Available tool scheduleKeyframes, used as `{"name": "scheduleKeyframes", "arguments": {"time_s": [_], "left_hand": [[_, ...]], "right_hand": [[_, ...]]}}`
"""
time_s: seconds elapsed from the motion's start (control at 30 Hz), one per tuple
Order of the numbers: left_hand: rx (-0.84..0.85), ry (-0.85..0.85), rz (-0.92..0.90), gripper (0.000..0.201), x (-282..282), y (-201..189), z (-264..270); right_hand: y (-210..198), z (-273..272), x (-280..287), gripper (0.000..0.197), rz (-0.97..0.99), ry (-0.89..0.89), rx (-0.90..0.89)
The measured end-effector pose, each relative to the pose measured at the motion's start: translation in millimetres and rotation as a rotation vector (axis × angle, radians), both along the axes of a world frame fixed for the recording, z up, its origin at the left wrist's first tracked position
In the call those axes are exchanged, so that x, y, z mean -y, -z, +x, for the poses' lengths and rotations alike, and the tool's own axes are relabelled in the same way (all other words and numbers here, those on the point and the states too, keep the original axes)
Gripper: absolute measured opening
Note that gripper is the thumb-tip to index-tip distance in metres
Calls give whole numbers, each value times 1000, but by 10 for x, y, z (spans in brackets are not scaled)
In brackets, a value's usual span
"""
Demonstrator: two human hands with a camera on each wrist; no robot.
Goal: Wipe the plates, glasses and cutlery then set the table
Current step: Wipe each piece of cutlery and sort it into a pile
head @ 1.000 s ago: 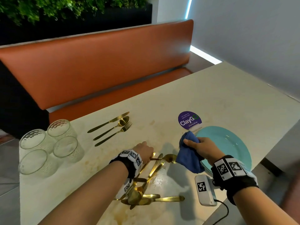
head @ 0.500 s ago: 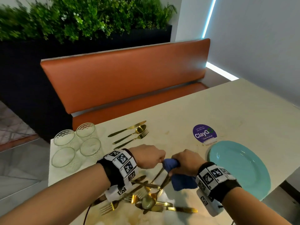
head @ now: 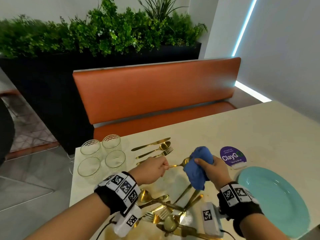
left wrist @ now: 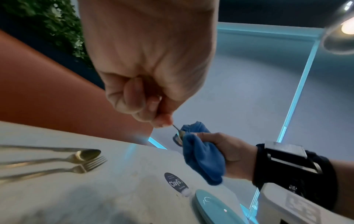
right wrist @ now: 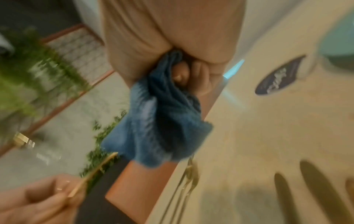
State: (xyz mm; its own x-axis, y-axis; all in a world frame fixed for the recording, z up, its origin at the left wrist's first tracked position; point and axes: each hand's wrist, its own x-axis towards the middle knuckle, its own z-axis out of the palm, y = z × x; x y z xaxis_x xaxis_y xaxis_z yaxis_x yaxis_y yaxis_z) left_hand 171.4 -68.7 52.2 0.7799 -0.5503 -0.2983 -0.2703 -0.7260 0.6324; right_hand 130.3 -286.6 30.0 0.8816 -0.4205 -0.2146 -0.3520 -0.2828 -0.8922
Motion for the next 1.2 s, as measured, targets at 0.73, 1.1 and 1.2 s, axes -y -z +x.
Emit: {"name": "scheduleKeyframes", "arguments": {"time_s": [0.73, 1.1, 1.2], "left_hand": [[-189, -354, -250, 17, 416, 162, -116], [-227, -478, -273, 23, 343, 203, 308], [-290, -511, -351, 16, 451, 216, 424]], "right_hand": [[-20, 214, -480, 29, 780, 220, -57], [127, 158, -277, 21, 534, 97, -201], [129, 175, -389, 16, 403, -38, -245]]}}
